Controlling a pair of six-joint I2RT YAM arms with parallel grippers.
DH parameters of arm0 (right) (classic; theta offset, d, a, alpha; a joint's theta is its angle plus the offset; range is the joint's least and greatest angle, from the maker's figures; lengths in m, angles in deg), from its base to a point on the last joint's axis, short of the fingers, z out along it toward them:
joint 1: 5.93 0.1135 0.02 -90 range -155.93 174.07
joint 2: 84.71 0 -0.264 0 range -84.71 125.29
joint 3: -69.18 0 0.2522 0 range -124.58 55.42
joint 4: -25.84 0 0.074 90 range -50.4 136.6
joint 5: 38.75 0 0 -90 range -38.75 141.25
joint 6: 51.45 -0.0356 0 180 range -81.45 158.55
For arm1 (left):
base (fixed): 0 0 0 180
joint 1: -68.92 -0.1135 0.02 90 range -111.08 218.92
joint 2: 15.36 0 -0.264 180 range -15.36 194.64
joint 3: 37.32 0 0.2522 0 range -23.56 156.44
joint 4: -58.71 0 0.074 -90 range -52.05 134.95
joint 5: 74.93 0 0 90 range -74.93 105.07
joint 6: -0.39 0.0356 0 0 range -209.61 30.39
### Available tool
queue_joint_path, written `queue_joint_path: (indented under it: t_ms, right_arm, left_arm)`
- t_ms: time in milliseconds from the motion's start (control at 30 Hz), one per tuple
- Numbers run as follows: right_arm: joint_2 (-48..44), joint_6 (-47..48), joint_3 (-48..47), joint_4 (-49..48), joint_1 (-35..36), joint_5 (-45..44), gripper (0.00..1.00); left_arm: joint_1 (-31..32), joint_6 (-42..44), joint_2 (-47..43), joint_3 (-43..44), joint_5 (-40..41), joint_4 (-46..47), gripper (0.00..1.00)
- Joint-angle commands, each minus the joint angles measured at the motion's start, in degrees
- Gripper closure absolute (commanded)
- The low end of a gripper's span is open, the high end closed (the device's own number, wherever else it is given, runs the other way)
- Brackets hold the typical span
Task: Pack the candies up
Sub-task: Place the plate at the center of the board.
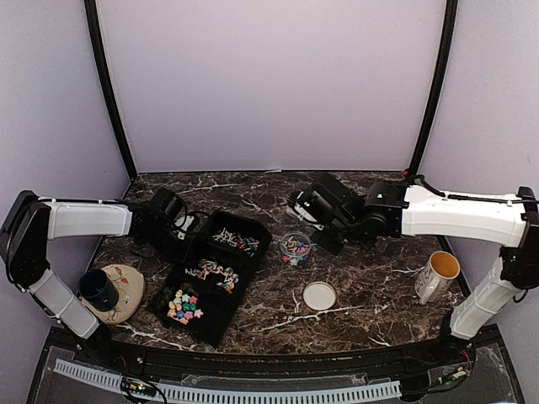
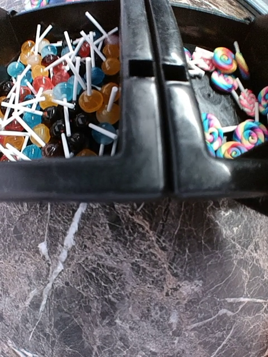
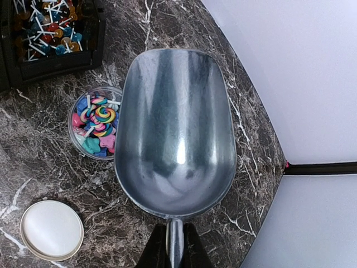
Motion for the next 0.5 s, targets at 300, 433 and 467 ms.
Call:
queue_joint_path:
  t_ms: [300,433,467]
  right_arm:
    - [-2.6,0.8,-0.8,-2.7,-0.4,0.6,1.0]
    - [-2.2,1.5,-2.0,-2.5,-0.4,0.6,1.0]
    - [-2.2,1.5,-2.1,-2.5,-0.4,0.7,1.0]
  left_arm:
    - [-0.2,-1.0,-2.5,4.2,-2.3,-1.1,0.7]
    - [-0.2,-0.5,-2.8,6.7,-2.3,-2.5,0.6]
    - [-0.2,-0.4,-2.8,7.2,-2.3,-2.9,0.59]
